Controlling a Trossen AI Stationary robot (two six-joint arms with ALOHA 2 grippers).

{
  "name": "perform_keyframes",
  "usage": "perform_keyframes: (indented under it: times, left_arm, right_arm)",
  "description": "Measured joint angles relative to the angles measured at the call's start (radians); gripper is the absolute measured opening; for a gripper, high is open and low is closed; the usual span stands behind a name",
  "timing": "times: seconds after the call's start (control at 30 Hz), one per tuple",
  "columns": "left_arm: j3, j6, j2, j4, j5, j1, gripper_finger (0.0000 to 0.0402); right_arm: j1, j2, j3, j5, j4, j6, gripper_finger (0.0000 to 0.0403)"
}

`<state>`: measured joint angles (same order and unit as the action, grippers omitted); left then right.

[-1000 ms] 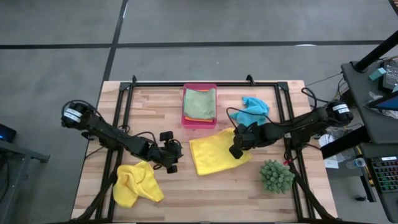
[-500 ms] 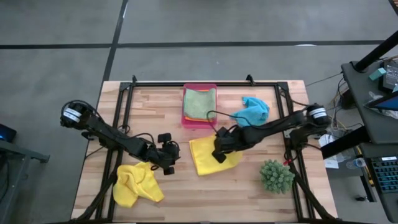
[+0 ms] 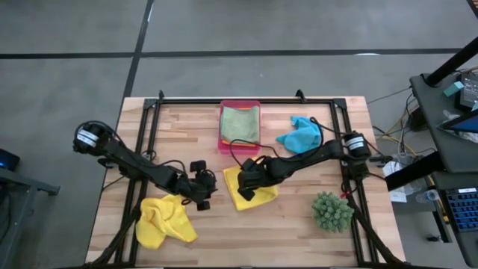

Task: Fold microfiber towels
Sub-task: Fold the top yellow towel

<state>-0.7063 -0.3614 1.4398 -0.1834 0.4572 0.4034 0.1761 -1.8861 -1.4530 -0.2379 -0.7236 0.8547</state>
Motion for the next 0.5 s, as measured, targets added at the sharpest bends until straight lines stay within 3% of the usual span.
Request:
perform_keyframes:
  times: [0.5]
  left_arm:
    - [0.004,-0.007,0.238,0.276,0.003,-0.011,0.0138]
  right_arm:
    - [0.000,-0.003,-0.009,-0.051,0.078,-0.002,0.0009]
